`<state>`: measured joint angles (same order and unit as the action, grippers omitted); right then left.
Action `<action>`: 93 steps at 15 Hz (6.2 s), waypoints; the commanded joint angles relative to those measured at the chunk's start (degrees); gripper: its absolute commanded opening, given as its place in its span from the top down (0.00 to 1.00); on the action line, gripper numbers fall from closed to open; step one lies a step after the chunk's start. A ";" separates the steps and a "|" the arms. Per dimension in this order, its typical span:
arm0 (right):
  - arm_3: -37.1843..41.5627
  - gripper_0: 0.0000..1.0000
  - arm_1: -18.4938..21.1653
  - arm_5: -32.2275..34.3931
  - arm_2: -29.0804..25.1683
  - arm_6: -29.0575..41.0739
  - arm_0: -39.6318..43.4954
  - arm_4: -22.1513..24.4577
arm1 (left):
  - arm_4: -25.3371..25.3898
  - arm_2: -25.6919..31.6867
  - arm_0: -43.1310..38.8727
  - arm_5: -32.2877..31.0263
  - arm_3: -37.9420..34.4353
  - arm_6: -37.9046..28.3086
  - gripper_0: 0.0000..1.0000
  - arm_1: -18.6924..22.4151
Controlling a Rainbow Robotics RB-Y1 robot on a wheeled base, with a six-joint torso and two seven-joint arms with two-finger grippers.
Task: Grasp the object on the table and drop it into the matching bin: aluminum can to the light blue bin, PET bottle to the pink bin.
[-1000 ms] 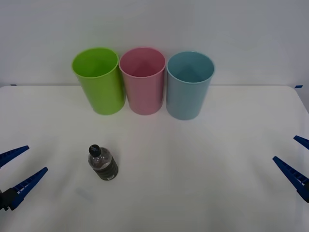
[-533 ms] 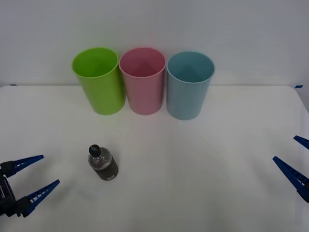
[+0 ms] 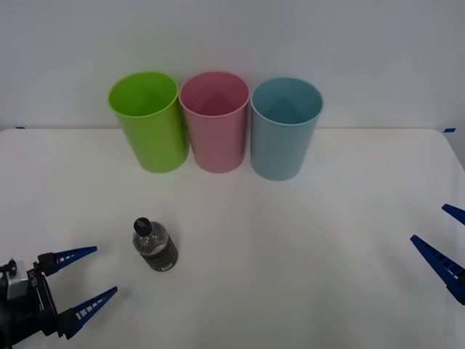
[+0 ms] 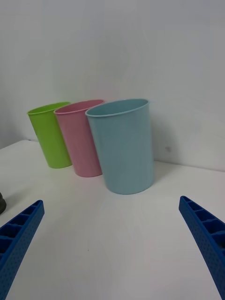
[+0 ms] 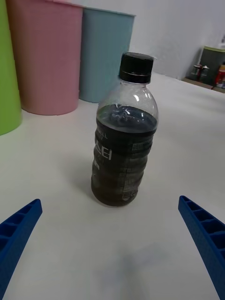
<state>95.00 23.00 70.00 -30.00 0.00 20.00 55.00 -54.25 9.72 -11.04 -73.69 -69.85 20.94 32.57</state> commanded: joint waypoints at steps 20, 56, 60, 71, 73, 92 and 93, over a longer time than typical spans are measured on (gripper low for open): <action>0.00 0.00 0.00 0.00 0.00 0.00 0.00 0.00 | -13.69 3.20 7.00 4.52 0.16 1.56 0.00 -19.13; 0.00 0.00 0.00 0.00 0.00 0.00 0.00 0.00 | -0.77 10.58 4.27 7.07 -21.11 -29.90 1.00 -9.37; 0.00 0.00 0.00 0.00 0.00 0.00 0.00 0.00 | -0.77 7.50 4.27 14.63 -32.01 -40.89 1.00 -9.11; 0.00 0.00 0.00 0.00 0.00 0.00 0.00 0.00 | -10.70 -10.60 14.82 50.58 -45.11 -47.04 1.00 -9.19; 0.00 0.00 0.00 0.00 0.00 0.00 0.00 0.00 | -12.73 -14.12 18.95 56.11 -42.91 -46.78 1.00 -9.37; 0.00 0.00 0.00 0.00 0.00 0.00 0.00 0.00 | -32.94 -14.91 52.26 63.59 -6.52 -37.46 1.00 -22.29; 0.00 0.00 0.00 0.00 0.00 0.00 0.00 0.00 | -33.12 -15.09 52.26 63.32 -6.52 -37.37 1.00 -22.29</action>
<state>95.00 23.00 70.00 -30.00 0.00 20.00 55.00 -87.24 -5.24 41.19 -10.14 -76.41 -16.51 10.30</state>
